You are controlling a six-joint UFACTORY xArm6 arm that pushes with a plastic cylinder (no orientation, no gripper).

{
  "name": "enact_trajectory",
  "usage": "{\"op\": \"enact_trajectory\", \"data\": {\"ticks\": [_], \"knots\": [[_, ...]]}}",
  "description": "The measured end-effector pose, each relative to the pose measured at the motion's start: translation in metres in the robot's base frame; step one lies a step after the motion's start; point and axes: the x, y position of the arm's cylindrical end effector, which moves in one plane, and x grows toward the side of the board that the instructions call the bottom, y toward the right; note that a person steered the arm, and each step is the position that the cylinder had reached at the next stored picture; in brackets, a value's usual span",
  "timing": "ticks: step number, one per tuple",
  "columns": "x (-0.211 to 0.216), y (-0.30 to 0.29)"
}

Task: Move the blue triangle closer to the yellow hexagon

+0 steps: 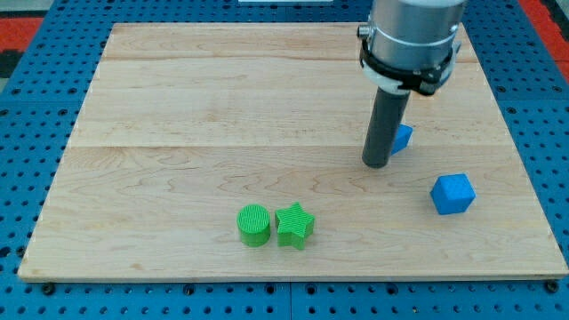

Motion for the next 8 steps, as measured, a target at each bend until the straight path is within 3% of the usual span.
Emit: {"op": "enact_trajectory", "data": {"ticks": [1, 2, 3, 4, 6, 8], "knots": [[-0.005, 0.018], [-0.045, 0.056], [-0.057, 0.085], [-0.034, 0.069], [-0.038, -0.016], [-0.071, 0.064]]}}
